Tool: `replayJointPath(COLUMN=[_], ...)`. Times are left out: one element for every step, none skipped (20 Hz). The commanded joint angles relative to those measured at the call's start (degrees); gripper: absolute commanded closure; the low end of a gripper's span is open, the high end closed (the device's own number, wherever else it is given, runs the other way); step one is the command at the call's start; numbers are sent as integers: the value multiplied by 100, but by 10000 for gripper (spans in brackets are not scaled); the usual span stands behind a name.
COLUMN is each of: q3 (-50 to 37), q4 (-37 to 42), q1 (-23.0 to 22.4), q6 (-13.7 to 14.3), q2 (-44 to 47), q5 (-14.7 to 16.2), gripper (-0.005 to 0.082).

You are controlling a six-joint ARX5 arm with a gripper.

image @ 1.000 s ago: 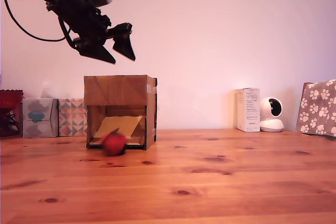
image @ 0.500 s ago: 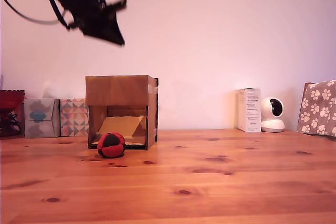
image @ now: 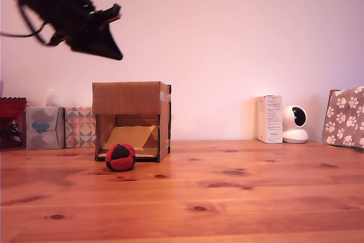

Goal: Drop the footbag into the cardboard dice tower

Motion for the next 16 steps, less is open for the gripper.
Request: replayJointPath(q3=[-520, -883, -1237, -1598, -1928, -2221, -2509, -2761, -2997, -3220, -3405, -3541, -3620, -3635, -3635, -3635], q4=[511, 793, 1097, 1368, 1567, 1709, 1814, 1821, 1814, 1784, 1746, 1644, 1464, 1189, 977, 826], q1=[-20, -20, -20, -20, -20, -20, -20, -20, -20, -20, -20, -20, -20, -20, -20, -15], q6=[-55, -52, -55, -61, -94, -168, -251, -315, -343, -358, -367, -468, -514, -507, -505, -503], q2=[-293, -463, -612, -774, -935, -1075, -1241, -1405, -1591, -1812, -2039, -2280, -2494, -2688, -2844, -2962], q5=[17, 22, 20, 20, 20, 17, 15, 17, 9, 9, 2, -4, -11, -33, -46, -46], gripper=[793, 793, 794, 794, 793, 793, 793, 793, 793, 793, 793, 793, 793, 793, 793, 793])
